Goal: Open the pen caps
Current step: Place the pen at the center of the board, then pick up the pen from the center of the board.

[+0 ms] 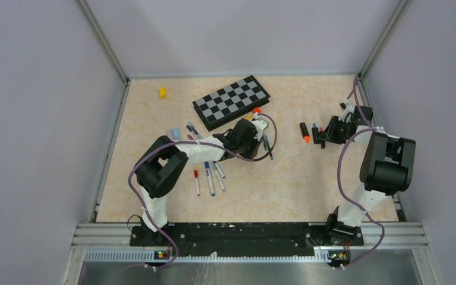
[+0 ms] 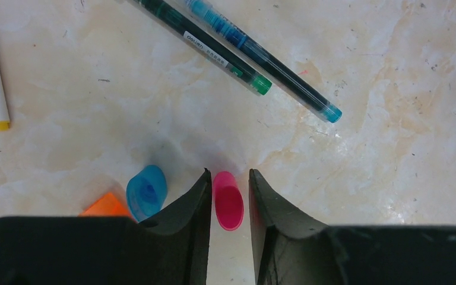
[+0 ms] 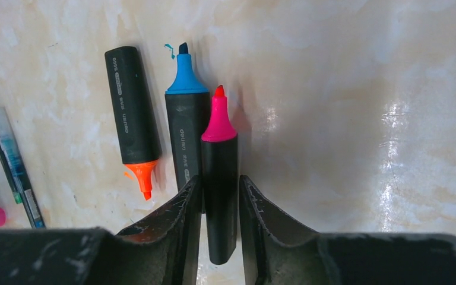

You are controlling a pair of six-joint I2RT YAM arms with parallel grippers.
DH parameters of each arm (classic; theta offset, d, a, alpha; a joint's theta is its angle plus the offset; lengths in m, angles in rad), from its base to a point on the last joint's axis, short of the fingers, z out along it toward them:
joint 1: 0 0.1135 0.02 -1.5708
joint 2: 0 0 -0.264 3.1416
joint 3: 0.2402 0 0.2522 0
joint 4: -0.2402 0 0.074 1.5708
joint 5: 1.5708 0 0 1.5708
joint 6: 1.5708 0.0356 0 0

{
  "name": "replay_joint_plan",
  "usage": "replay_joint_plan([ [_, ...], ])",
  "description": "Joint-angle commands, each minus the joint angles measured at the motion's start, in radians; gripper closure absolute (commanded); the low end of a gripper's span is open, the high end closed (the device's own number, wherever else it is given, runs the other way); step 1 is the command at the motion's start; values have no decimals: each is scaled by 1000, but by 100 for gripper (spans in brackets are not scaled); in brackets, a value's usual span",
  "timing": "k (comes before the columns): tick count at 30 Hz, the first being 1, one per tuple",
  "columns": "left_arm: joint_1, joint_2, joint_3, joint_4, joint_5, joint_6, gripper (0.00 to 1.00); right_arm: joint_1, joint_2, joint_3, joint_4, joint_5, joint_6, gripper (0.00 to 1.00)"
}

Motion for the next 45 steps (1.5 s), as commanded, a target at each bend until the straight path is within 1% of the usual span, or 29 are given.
replay_joint_plan([
  [1,-9,-57,18,20,-22,12,66,-16,11,55,-9,4,-3,71],
  [2,-12,-66,12,27,-24,11,63,-16,10,56,-10,5,-5,70],
  [5,-17,-99,-5,46,-34,10,60,-15,4,56,-13,3,-11,69],
  [10,-27,-171,-32,79,-44,9,59,-21,-22,58,-21,-16,-35,66],
  [12,-29,-211,-48,94,-44,8,58,-27,-36,58,-25,-28,-48,64],
  [14,-33,-265,-76,110,-80,8,56,-38,-52,57,-31,-45,-56,60],
  [18,-37,-379,-150,152,-102,2,50,-63,-85,56,-59,-115,-134,59],
  [21,-37,-481,-226,199,-121,-6,38,-79,-112,59,-99,-183,-206,57],
  [22,-38,-514,-251,214,-124,-10,33,-83,-124,56,-109,-206,-229,56],
  [24,-38,-578,-305,251,-140,-26,19,-86,-148,53,-133,-242,-273,54],
  [25,-36,-610,-336,272,-157,-36,9,-86,-157,54,-147,-260,-294,53],
  [26,-33,-637,-367,296,-165,-36,2,-85,-169,53,-164,-283,-318,53],
  [30,-10,-727,-474,398,-158,-76,1,-86,-226,60,-246,-395,-411,51],
  [32,23,-738,-493,415,-72,-88,1,-86,-272,52,-261,-435,-444,50],
  [34,60,-726,-490,418,8,-109,1,-86,-341,25,-238,-472,-462,49],
  [36,108,-679,-457,405,79,-127,1,-86,-405,-21,-196,-524,-472,48],
  [39,183,-602,-377,333,183,-144,1,-86,-481,-120,-113,-656,-500,46],
  [41,219,-553,-331,295,218,-144,1,-86,-508,-170,-73,-737,-519,43],
  [43,244,-501,-283,256,235,-127,1,-86,-513,-180,-79,-778,-543,41],
  [45,264,-438,-223,207,244,-105,1,-86,-501,-163,-127,-787,-584,41],
])
